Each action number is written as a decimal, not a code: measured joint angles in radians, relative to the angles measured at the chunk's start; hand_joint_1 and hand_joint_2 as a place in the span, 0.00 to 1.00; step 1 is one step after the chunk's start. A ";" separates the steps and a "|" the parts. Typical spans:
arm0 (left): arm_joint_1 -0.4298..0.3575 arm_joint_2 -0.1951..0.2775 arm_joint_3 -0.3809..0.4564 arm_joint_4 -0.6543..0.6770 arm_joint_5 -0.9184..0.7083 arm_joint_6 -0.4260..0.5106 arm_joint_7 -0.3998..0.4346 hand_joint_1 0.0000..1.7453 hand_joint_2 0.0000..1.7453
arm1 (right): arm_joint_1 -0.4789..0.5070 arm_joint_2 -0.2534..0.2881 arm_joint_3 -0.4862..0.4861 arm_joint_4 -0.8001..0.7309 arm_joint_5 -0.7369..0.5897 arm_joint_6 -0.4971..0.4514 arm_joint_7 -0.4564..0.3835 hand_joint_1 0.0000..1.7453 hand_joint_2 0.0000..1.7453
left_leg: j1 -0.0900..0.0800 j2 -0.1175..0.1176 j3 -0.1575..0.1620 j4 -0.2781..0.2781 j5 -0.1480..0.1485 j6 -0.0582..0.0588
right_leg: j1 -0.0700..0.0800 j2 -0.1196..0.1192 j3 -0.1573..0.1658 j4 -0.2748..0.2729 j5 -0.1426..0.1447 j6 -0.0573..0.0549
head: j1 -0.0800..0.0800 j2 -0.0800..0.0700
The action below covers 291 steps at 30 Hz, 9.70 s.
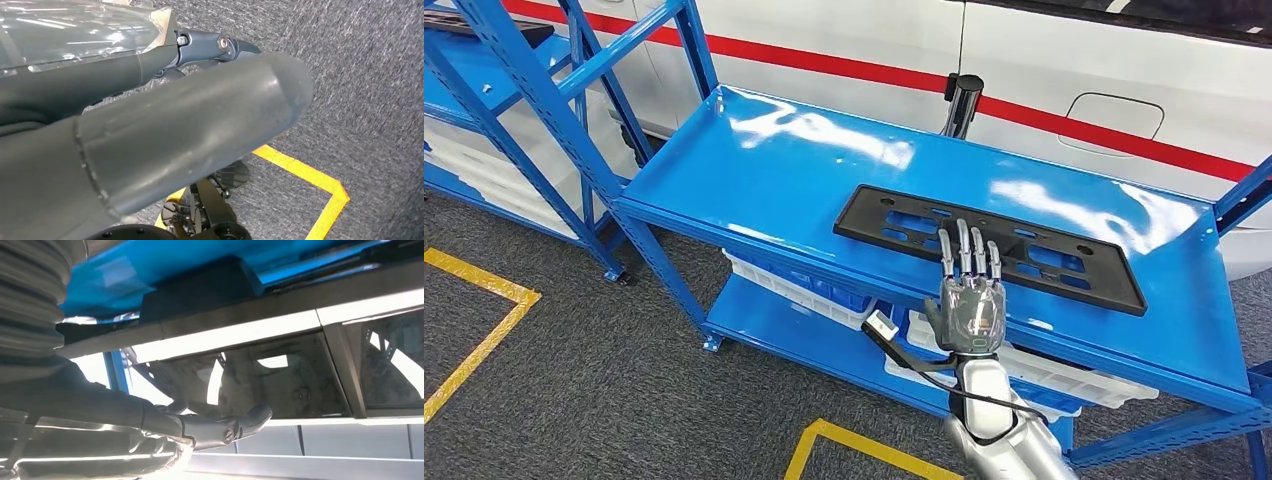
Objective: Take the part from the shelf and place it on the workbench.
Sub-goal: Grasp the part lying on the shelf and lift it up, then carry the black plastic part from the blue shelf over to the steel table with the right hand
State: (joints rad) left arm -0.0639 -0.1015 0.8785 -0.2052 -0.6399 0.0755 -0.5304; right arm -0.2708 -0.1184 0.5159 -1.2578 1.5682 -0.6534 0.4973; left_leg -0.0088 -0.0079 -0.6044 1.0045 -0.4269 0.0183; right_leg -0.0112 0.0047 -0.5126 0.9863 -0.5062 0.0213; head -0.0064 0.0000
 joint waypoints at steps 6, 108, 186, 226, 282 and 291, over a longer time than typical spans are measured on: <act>0.000 -0.001 0.000 0.000 -0.004 0.000 0.005 0.00 0.00 | -0.027 -0.008 -0.026 0.028 0.000 0.009 0.017 0.00 1.00 | 0.000 0.000 0.001 0.000 0.001 0.003 | -0.003 0.000 -0.001 0.000 0.002 0.003 | 0.000 0.000; -0.006 -0.019 0.004 0.000 -0.070 0.019 0.025 0.00 0.00 | -0.473 -0.160 0.237 0.102 0.000 -0.001 0.200 1.00 1.00 | 0.002 0.000 0.001 0.001 0.003 0.005 | -0.001 -0.002 0.002 0.000 0.003 0.004 | 0.000 0.000; -0.005 -0.024 0.083 0.002 -0.040 0.040 0.046 0.00 1.00 | -0.344 0.084 -0.119 -0.346 -1.446 0.224 -0.780 1.00 1.00 | 0.005 -0.002 0.002 -0.003 0.000 0.021 | -0.014 -0.006 0.004 -0.005 0.002 0.015 | 0.000 0.000; -0.023 -0.029 0.103 -0.001 -0.032 0.048 0.043 0.00 1.00 | -0.362 0.091 -0.119 -0.294 -1.374 0.235 -0.771 1.00 1.00 | 0.009 0.018 -0.016 -0.034 0.043 0.036 | -0.006 -0.005 -0.171 0.279 -0.030 0.014 | 0.007 0.000; -0.022 -0.028 0.110 -0.001 -0.053 0.051 -0.005 0.00 1.00 | -0.325 0.076 -0.114 -0.311 -1.326 0.242 -0.855 1.00 1.00 | 0.020 0.017 0.015 -0.034 0.016 0.025 | 0.005 -0.025 -0.033 0.079 -0.053 -0.011 | 0.001 0.000; -0.023 -0.028 0.110 -0.001 -0.053 0.052 0.004 0.00 1.00 | -0.319 0.073 -0.111 -0.312 -1.326 0.242 -0.853 1.00 1.00 | 0.017 -0.032 -0.003 -0.005 0.012 0.013 | -0.017 0.004 -0.034 0.032 0.006 0.025 | 0.005 0.000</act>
State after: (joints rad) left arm -0.0865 -0.1295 0.9888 -0.2060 -0.6928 0.1276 -0.5269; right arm -0.5899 -0.0455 0.4047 -1.5700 0.2423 -0.4112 -0.3557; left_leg 0.0082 -0.0399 -0.6072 1.0000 -0.4150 0.0315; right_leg -0.0281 0.0088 -0.5464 1.0187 -0.5002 0.0463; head -0.0018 0.0000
